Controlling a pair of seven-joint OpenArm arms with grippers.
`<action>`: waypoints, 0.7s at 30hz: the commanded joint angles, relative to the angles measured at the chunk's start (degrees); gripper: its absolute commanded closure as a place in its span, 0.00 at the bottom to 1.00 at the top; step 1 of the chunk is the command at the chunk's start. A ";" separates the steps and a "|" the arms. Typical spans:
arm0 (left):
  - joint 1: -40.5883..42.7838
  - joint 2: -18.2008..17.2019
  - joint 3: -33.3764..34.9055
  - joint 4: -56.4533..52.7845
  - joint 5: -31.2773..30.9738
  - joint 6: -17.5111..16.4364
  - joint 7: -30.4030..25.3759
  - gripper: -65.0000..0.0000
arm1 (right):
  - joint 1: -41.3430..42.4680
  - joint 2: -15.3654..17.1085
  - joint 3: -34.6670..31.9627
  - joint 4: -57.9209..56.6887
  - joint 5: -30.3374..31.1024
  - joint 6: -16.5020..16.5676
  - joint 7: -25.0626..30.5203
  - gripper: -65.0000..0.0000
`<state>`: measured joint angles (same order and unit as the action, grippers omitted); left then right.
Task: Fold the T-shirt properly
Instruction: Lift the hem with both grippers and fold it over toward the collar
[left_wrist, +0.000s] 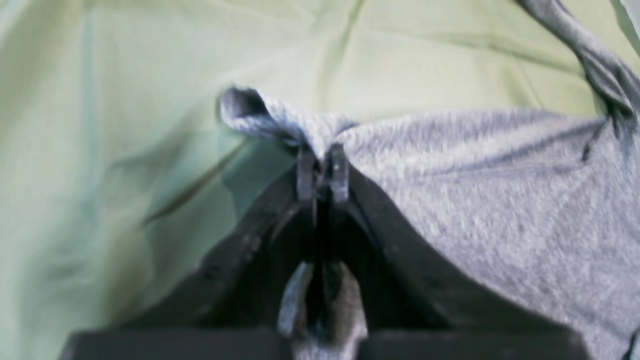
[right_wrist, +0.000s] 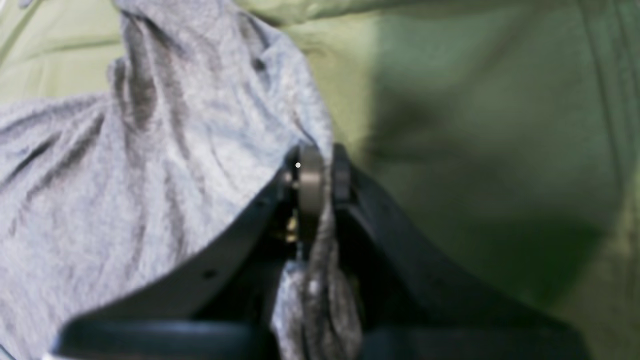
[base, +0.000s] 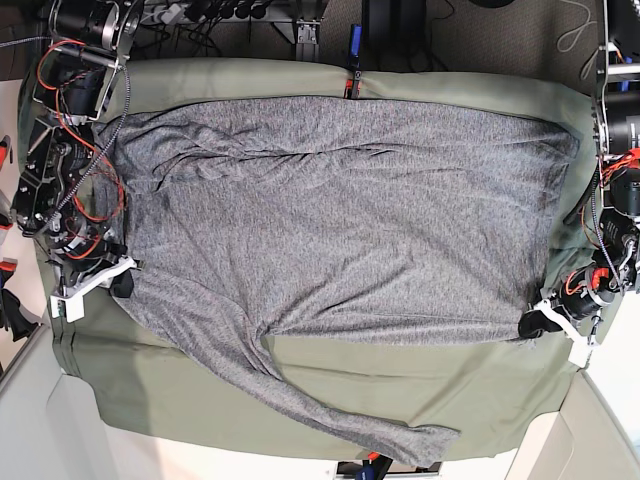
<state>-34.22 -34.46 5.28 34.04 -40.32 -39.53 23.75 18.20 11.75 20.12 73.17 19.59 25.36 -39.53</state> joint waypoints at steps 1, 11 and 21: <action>-0.11 -2.60 -0.26 2.86 -1.86 -0.47 -1.18 1.00 | 0.28 1.01 0.17 2.01 0.96 0.37 1.07 1.00; 15.13 -11.41 -5.66 21.35 -12.63 -0.47 10.01 1.00 | -12.04 1.92 3.89 13.42 2.38 0.44 1.55 1.00; 29.27 -12.07 -14.73 35.06 -22.03 -0.47 21.94 1.00 | -22.75 1.90 10.12 20.55 6.36 3.52 1.57 1.00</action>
<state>-3.88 -44.93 -8.73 68.20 -61.41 -39.72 46.74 -5.17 12.67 29.67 92.58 25.50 28.99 -39.48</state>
